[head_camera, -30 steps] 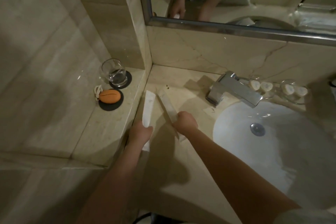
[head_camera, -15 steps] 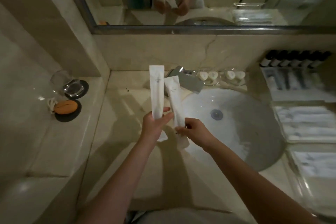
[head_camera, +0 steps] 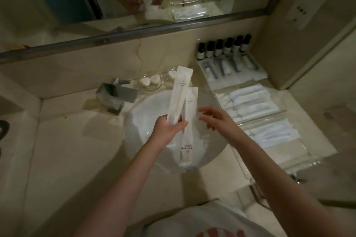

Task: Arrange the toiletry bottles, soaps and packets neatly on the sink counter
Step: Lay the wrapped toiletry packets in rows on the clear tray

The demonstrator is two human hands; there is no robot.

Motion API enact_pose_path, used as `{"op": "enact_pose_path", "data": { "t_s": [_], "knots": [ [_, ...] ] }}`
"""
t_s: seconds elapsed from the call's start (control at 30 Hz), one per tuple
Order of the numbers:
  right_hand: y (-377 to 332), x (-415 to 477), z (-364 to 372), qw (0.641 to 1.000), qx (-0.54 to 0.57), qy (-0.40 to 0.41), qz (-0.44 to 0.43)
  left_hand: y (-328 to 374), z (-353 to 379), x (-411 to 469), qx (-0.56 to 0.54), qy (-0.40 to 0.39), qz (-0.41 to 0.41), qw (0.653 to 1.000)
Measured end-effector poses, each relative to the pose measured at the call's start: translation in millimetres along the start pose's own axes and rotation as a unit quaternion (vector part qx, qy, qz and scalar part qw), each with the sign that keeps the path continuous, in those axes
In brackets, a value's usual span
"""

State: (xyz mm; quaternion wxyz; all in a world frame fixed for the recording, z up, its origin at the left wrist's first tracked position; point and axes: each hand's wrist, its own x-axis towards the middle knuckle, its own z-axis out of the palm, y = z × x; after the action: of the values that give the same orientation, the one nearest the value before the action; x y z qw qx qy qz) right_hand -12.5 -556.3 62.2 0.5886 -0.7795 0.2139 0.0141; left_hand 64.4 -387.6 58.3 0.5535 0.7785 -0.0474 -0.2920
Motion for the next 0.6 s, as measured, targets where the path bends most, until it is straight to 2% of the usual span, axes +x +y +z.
{"op": "enact_pose_path", "data": {
  "t_s": [0.07,0.17,0.27,0.4,0.47,0.6],
  "knots": [
    [-2,-1,-29,0.998,0.041,0.042,-0.015,7,28,2,0.032,-0.042,0.004,0.999],
    [2,-7,-58,0.996,0.076,0.043,-0.013,17,73,1,0.051,-0.1,0.01,0.994],
    [17,-15,-83,0.993,0.107,0.05,-0.002,23,110,2,0.065,-0.124,0.012,0.99],
    [43,-22,-122,0.981,0.129,0.14,0.035,26,145,6,0.068,-0.098,0.003,0.993],
    [57,-25,-146,0.966,0.135,0.21,0.061,27,156,10,0.054,-0.07,-0.004,0.996],
    [90,-29,-190,0.931,0.152,0.313,0.111,27,170,19,0.039,-0.066,-0.014,0.997]
  ]
}}
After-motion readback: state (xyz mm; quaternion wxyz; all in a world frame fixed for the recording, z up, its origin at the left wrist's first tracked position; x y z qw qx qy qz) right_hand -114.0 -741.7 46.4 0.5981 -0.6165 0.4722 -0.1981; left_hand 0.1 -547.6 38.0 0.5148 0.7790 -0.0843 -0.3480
